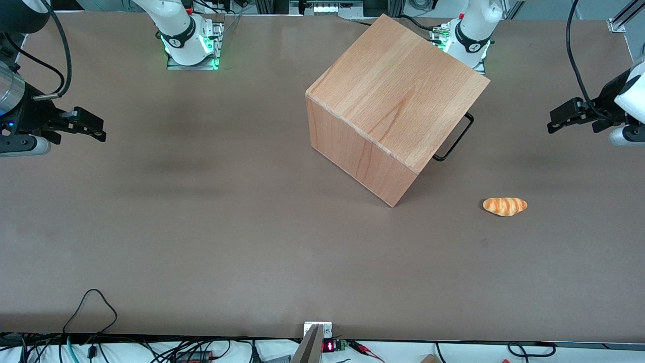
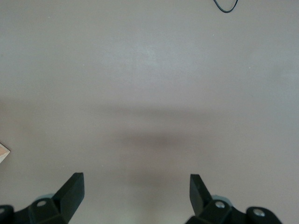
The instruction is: Open top drawer with left arm
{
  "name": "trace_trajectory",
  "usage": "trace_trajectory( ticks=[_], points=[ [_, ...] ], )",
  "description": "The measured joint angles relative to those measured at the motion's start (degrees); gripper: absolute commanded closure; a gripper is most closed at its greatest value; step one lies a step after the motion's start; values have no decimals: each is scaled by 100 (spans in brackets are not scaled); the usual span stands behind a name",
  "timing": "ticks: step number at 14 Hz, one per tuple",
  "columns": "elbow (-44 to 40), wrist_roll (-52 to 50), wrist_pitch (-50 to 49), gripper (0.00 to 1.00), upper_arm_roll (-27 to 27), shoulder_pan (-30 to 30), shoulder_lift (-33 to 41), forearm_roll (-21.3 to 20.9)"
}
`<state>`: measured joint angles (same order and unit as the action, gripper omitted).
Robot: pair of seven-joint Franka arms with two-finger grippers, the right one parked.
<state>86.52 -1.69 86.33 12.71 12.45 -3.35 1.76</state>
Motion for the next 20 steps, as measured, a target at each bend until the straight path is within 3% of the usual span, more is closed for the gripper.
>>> trace_trajectory(
  ticks=[20],
  points=[
    [26,0,-100,0,0,0,0,0]
  ],
)
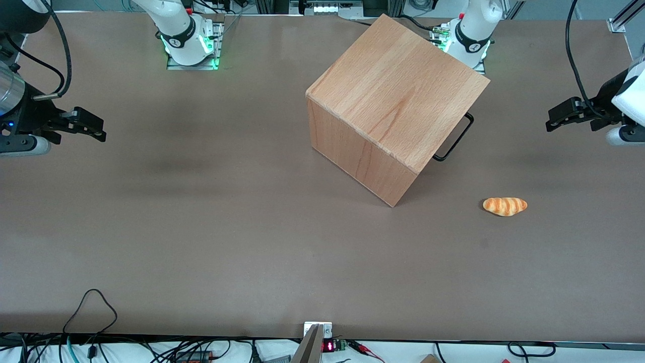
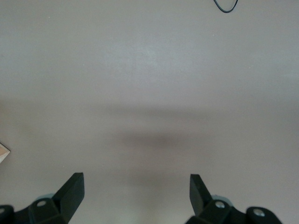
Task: Open top drawer with left arm
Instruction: 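Move the left gripper down to the black drawer handle of the wooden cabinet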
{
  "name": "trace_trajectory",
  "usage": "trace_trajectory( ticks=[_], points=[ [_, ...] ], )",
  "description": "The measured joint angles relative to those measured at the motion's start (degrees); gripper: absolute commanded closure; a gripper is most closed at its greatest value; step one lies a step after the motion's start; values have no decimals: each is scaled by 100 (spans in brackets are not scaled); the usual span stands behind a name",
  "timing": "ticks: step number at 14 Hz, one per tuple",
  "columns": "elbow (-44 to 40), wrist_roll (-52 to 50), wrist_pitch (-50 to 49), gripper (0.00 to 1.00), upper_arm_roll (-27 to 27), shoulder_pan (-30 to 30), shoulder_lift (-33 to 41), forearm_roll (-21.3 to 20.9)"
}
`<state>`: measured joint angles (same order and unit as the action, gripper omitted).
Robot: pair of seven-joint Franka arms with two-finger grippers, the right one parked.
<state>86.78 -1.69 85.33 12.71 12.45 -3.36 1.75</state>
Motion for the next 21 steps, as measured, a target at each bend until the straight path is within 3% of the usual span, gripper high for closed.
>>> trace_trajectory(
  ticks=[8,17,21],
  points=[
    [299,18,152,0,-15,17,-122,42],
    [1980,1566,1074,0,-536,158,-313,829],
    [2250,1941,1331,0,-628,181,-315,978]
  ],
)
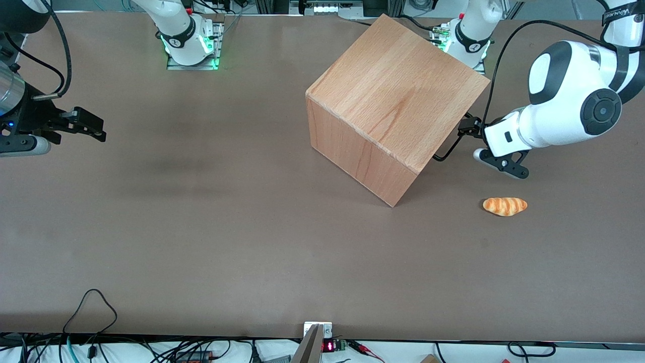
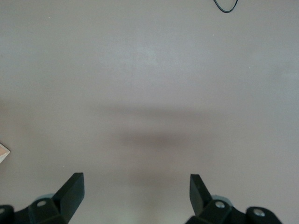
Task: Open top drawer with left arm
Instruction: 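Move the left gripper down to the black drawer handle of the wooden cabinet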
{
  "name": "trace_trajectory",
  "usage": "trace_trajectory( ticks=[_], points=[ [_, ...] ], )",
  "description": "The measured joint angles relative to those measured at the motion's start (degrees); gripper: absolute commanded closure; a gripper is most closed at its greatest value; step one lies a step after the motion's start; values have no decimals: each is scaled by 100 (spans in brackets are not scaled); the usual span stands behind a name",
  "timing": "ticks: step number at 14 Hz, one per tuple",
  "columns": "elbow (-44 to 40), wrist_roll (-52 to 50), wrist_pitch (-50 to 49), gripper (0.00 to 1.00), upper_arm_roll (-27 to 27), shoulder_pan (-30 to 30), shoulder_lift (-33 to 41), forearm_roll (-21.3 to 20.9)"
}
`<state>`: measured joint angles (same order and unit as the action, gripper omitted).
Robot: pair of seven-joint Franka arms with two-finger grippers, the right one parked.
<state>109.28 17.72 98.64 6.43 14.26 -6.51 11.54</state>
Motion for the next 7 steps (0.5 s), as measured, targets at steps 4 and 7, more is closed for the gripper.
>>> trace_trajectory(
  ticks=[4,7],
  points=[
    [76,277,79,0,3,-4,0,110],
    [181,490,267,0,8,-9,-7,141]
  ],
)
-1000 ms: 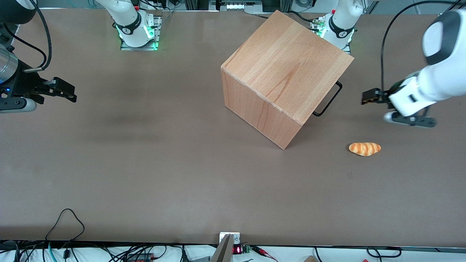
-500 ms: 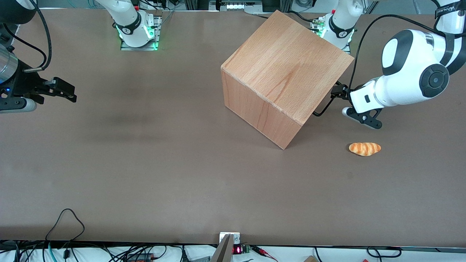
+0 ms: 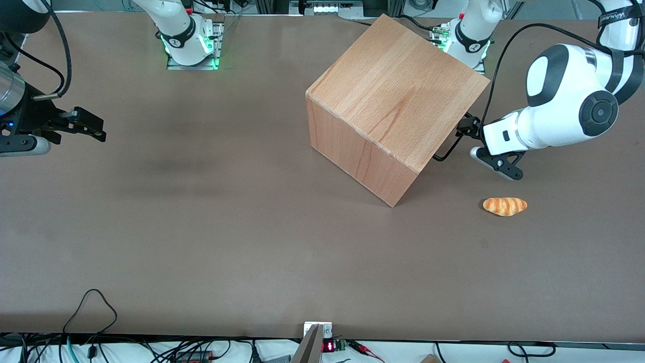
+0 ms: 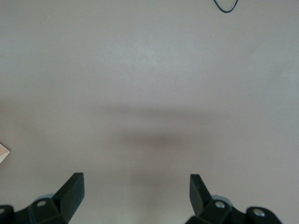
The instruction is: Open top drawer with left arm
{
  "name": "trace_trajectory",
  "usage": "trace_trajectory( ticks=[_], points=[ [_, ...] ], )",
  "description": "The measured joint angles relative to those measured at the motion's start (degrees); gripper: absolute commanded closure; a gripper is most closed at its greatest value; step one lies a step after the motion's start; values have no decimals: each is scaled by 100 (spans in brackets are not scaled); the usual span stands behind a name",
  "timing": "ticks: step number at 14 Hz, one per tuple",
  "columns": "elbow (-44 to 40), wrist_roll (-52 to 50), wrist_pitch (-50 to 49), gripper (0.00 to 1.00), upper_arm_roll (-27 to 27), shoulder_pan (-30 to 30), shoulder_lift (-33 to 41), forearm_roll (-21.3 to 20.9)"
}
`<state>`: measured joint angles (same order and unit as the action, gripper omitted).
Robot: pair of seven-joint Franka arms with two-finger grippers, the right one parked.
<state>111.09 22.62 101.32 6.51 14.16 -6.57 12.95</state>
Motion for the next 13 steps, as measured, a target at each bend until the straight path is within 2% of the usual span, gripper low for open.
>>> trace_trajectory(
  ticks=[8,13],
  points=[
    [122,374,446,0,-4,3,-132,57],
    [133,422,1150,0,322,-53,-265,58]
  ],
)
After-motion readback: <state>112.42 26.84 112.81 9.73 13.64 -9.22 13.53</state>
